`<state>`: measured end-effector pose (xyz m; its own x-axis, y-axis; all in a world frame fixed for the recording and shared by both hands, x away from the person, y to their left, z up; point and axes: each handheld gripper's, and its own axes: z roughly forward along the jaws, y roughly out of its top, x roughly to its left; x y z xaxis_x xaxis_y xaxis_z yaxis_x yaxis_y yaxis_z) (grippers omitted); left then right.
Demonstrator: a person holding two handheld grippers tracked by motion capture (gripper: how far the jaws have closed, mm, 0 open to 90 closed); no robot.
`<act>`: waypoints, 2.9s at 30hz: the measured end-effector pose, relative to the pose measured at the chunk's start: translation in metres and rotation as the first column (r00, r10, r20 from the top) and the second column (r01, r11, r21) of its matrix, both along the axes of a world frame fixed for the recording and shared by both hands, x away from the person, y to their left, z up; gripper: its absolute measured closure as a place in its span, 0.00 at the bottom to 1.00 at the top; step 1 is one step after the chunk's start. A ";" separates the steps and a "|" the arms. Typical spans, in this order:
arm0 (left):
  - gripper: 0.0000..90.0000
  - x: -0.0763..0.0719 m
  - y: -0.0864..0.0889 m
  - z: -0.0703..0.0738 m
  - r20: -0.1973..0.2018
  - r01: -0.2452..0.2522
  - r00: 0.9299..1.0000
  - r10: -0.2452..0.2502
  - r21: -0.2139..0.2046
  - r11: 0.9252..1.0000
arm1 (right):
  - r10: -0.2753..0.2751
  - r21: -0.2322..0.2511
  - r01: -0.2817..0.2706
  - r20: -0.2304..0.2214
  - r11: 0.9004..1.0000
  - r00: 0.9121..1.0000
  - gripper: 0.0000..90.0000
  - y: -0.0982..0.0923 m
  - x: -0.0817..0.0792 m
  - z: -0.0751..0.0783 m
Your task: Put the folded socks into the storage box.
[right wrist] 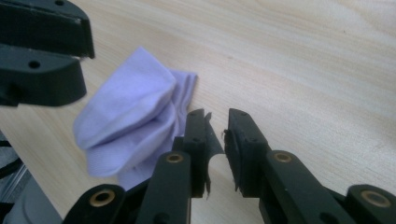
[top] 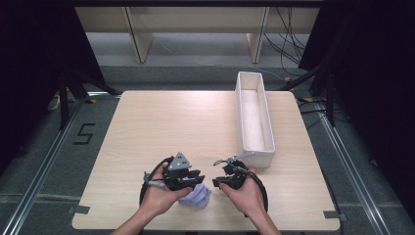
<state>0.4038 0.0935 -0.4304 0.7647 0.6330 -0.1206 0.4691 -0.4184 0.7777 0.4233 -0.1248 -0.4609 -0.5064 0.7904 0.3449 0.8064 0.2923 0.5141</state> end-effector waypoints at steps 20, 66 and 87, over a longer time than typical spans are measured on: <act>0.92 -0.023 0.007 -0.048 -0.117 0.105 0.989 -0.094 0.089 0.990 | 0.085 -0.056 -0.082 0.054 0.995 0.995 0.84 0.046 -0.008 0.001; 0.88 0.017 0.025 -0.061 -0.095 -0.061 0.993 0.072 0.119 0.991 | 0.139 -0.101 -0.142 -0.039 0.985 0.990 0.98 0.038 -0.023 -0.019; 0.45 -0.003 0.050 -0.042 -0.109 -0.168 0.979 0.172 0.040 0.985 | 0.119 -0.078 -0.114 0.067 0.990 0.991 0.74 0.024 -0.018 -0.007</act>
